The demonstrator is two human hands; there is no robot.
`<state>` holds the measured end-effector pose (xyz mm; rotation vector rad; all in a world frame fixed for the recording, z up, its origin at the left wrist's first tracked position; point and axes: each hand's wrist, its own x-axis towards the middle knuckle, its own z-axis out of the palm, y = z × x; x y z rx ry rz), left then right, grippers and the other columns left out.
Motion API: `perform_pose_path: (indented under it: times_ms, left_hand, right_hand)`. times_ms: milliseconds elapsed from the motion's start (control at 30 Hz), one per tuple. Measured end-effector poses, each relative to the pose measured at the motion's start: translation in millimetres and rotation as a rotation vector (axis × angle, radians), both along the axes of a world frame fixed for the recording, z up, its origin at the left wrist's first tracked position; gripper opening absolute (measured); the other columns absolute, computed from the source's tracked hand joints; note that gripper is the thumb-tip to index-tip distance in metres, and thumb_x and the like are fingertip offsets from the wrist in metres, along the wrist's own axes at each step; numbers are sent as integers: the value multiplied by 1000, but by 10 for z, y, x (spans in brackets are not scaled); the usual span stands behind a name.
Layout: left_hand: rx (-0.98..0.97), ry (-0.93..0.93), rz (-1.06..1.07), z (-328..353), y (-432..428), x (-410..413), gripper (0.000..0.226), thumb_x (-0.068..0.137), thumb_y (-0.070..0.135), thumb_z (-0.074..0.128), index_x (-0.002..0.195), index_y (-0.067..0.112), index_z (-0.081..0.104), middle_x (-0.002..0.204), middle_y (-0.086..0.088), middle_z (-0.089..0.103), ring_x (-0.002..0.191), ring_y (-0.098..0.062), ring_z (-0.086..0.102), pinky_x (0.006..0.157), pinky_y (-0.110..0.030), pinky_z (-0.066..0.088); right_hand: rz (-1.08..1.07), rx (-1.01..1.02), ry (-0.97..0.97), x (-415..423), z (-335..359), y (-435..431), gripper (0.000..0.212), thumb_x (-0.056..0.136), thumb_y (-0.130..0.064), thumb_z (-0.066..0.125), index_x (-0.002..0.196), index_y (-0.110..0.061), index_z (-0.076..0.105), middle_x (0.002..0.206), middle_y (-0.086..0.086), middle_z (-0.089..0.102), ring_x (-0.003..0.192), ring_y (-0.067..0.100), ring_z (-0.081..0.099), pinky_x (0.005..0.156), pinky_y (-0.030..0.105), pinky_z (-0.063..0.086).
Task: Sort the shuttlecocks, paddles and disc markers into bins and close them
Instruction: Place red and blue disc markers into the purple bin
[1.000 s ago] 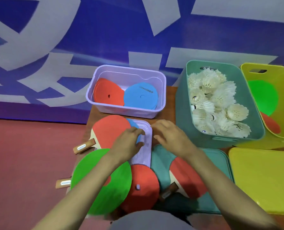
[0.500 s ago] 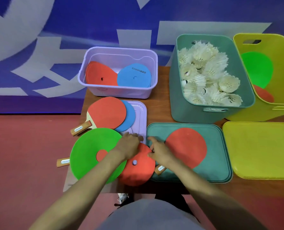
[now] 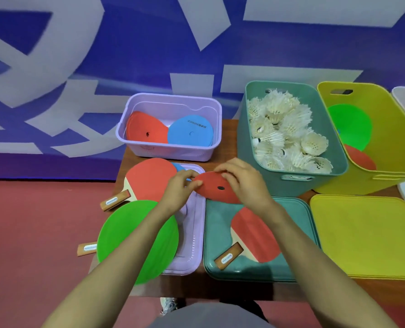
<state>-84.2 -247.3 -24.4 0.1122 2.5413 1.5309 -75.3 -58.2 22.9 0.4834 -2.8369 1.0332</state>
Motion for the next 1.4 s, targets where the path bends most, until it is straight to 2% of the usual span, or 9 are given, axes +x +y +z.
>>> perform_pose_path:
  times_ms: [133,267,433,767,967,1100,1200,1300,1400]
  left_hand:
    - [50,197,178,196,-110,-153,15,87,8,62,86,23,60,82,4,60,71,5,54,72,-18,44]
    - [183,299,394,478,-359,-361,20,88,16,62,88,36,62,84,5,64,77,-27,63,75,-39,52]
    - [234,292,465,765,-666,-709,15,87,16,64,91,30,59,81,4,59,69,-19,57,64,-26,52]
    - [-434,158,497,454,-1194,-1654,49,83,0,44,131,11,39,123,-14,56,108,-36,55,81,-42,44]
    - [-615,-79,364,-10,-1277,-2062,40,90,8,46,130,2,40,133,-21,47,116,-38,51,91,-43,39]
    - [-754,-7,198,-202,-1259,-2075,38,93,8,37,130,8,47,153,-14,21,126,-29,45,96,-34,38]
    - [-734,63,216,-315,-1282,-1948,44,92,25,44,136,27,43,144,-2,43,126,-20,48,98,-31,44]
    - [-698,51,201,-251,-1376,-1850,34,83,10,43,110,1,61,135,-20,47,127,-32,43,102,-37,38]
    - [-562,140,273,-24,-1369,-1727,28,82,2,46,101,-1,67,111,-18,61,106,-34,55,91,-38,42]
  right_hand:
    - [30,15,115,-299,236,-119,29,89,-10,51,114,-19,63,108,1,59,102,23,56,84,42,50]
    - [-16,79,79,-660,456,-228,48,88,-4,52,133,-17,49,123,9,55,112,30,52,94,42,45]
    - [-54,-12,49,-1138,618,-483,48,88,-6,54,134,-17,46,128,8,54,109,27,54,92,38,45]
    - [-22,99,-114,-2362,82,-1372,49,83,2,47,130,-13,45,123,17,51,108,36,52,87,41,44]
    - [53,247,-333,-2838,-589,-1711,53,81,3,49,132,-7,42,128,20,50,118,36,48,96,40,42]
    - [183,375,-464,-2894,-827,-1776,58,86,0,49,141,-4,33,139,19,43,128,32,41,104,33,32]
    - [271,436,-540,-2841,-909,-1771,50,88,-1,45,138,-3,41,144,17,39,131,29,39,107,31,29]
    - [305,451,-569,-2731,-828,-1719,49,90,-4,46,139,-8,43,145,13,41,131,28,41,107,31,32]
    - [240,332,-505,-2560,-566,-1665,46,91,-9,51,136,-11,45,141,12,46,128,27,43,106,32,33]
